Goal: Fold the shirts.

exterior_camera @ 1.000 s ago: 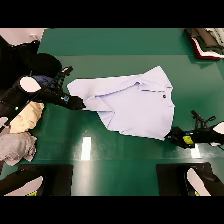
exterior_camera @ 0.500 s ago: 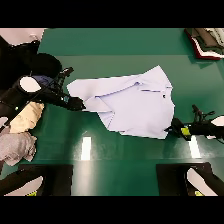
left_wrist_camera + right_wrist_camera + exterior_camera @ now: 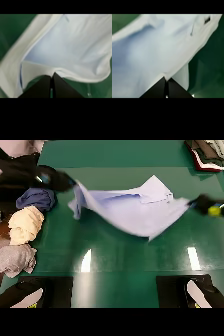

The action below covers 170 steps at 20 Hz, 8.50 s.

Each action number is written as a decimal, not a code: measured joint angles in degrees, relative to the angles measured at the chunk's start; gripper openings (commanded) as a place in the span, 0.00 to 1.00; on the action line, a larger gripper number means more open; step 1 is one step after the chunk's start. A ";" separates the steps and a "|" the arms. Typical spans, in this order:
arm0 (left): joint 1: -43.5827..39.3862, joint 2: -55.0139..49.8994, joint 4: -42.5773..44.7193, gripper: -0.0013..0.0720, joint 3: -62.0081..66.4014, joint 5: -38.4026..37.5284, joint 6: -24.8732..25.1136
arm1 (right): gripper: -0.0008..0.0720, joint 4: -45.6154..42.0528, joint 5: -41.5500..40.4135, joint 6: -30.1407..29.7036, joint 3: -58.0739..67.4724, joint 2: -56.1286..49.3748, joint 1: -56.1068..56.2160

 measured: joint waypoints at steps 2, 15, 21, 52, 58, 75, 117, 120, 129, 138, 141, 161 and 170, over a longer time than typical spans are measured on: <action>-0.04 1.36 2.23 0.05 10.62 -1.42 -0.15 | 0.03 0.02 -1.18 -0.70 10.19 1.31 0.00; -0.04 13.70 7.39 0.05 35.76 -6.40 -5.99 | 0.03 -17.49 8.24 1.22 59.58 -0.31 0.00; -0.04 14.03 12.44 0.05 23.82 -12.72 -8.90 | 0.03 -20.96 20.76 4.85 60.11 -7.78 0.00; 5.70 -26.38 23.17 0.05 -6.58 23.28 -7.85 | 0.03 -22.62 -13.53 -4.61 33.16 -46.86 9.14; 5.77 -27.93 23.17 0.47 -6.56 11.41 -6.25 | 0.53 -26.91 -4.81 -4.98 31.34 -47.54 9.14; 5.81 -7.10 18.82 0.59 -32.72 -0.96 -10.93 | 0.57 -21.03 14.56 -6.45 28.92 -35.41 3.52; 5.79 -0.76 2.16 0.05 -41.46 2.05 -7.17 | 0.03 -16.20 4.63 -13.31 -16.00 -22.80 -3.63; 5.79 0.00 2.19 0.05 -41.46 0.96 -7.17 | 0.03 -16.35 7.67 -13.35 -16.00 -19.23 -3.98; 5.79 18.14 2.19 0.05 -41.46 -11.39 -9.42 | 0.03 -16.28 25.97 -5.79 -15.91 2.75 -4.68; 5.79 23.98 9.73 0.05 -41.46 -7.91 -13.86 | 0.03 -11.08 18.29 -3.50 -7.28 9.55 1.40; 5.79 24.20 12.83 0.05 -41.92 -2.29 -15.82 | 0.03 -9.84 12.00 -3.45 -1.95 4.00 8.61; 5.79 11.08 24.63 0.05 -48.41 36.35 -29.51 | 0.03 -16.26 -15.15 -5.51 32.39 -37.48 25.42; 8.70 4.68 28.33 0.05 -47.76 39.95 -31.08 | 0.03 -16.33 -2.21 -5.73 31.56 -40.17 23.96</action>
